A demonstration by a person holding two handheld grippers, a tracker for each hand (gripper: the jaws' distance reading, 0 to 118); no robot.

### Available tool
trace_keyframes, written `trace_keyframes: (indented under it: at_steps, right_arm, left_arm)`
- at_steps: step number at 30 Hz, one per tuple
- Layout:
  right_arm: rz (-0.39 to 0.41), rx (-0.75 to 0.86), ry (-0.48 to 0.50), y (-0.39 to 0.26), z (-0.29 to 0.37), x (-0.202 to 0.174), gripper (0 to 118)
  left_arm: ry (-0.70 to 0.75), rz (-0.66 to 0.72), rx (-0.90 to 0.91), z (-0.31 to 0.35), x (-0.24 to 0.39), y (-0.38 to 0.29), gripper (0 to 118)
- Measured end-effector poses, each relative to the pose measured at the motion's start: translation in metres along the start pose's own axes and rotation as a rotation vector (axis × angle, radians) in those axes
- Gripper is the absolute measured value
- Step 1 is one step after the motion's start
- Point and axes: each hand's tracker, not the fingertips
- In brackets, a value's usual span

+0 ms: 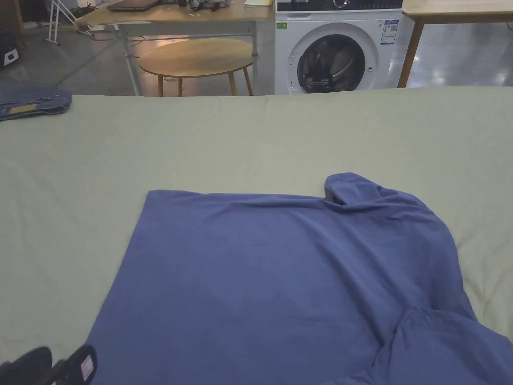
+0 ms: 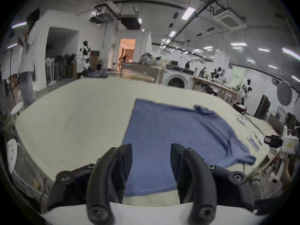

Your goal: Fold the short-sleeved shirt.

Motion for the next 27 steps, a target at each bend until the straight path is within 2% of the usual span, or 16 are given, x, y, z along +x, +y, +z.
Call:
trace_keyframes:
  at_steps: [2, 3, 4, 6, 7, 8, 10, 12, 14, 16, 17, 19, 21, 23, 27]
  right_arm:
    - [0.030, 0.036, 0.039, 0.013, -0.003, -0.017, 64]
    - [0.040, 0.050, 0.079, 0.019, -0.005, -0.026, 59]
    - [0.034, 0.053, 0.101, 0.025, -0.011, -0.031, 43]
    - [0.030, 0.056, 0.123, 0.030, -0.019, -0.042, 17]
    - [0.027, 0.061, 0.133, 0.030, -0.023, -0.046, 11]
    - [0.030, 0.054, 0.155, 0.032, -0.029, -0.048, 3]
    - [0.057, 0.053, 0.115, 0.031, -0.036, -0.059, 0]
    - [0.064, 0.021, 0.177, 0.034, -0.041, -0.062, 0]
    - [0.061, 0.029, 0.162, 0.030, -0.042, -0.065, 0]
    - [0.061, 0.016, 0.178, 0.029, -0.042, -0.063, 0]
    - [0.059, 0.011, 0.180, 0.027, -0.042, -0.061, 0]
    - [0.049, -0.004, 0.188, 0.021, -0.041, -0.057, 0]
    - [0.028, -0.030, 0.187, 0.018, -0.041, -0.052, 0]
    - [0.002, -0.054, 0.183, 0.013, -0.044, -0.046, 0]
    - [-0.035, -0.085, 0.164, 0.009, -0.047, -0.036, 0]
  left_arm:
    - [-0.033, -0.011, 0.050, 0.001, 0.013, 0.013, 47]
    - [-0.056, -0.007, 0.073, 0.001, 0.019, 0.020, 47]
    - [-0.082, -0.007, 0.106, 0.003, 0.024, 0.025, 46]
    - [-0.117, -0.003, 0.140, 0.004, 0.032, 0.032, 28]
    - [-0.112, -0.009, 0.131, 0.003, 0.035, 0.034, 8]
    - [-0.108, -0.018, 0.141, 0.004, 0.039, 0.035, 0]
    - [-0.103, -0.055, 0.172, 0.004, 0.038, 0.034, 0]
    - [-0.082, -0.058, 0.106, 0.004, 0.034, 0.033, 0]
    - [-0.040, -0.063, 0.110, 0.005, 0.029, 0.030, 0]
    - [0.005, -0.002, 0.039, 0.004, 0.009, 0.023, 0]
    - [0.029, 0.025, 0.012, 0.004, 0.000, 0.018, 14]
    - [0.040, 0.017, -0.082, 0.001, -0.022, 0.002, 28]
    - [0.054, -0.034, -0.143, -0.003, -0.035, -0.021, 47]
    - [0.066, -0.037, -0.219, -0.014, -0.047, -0.044, 49]
    - [0.081, 0.054, -0.360, -0.048, -0.065, -0.082, 49]
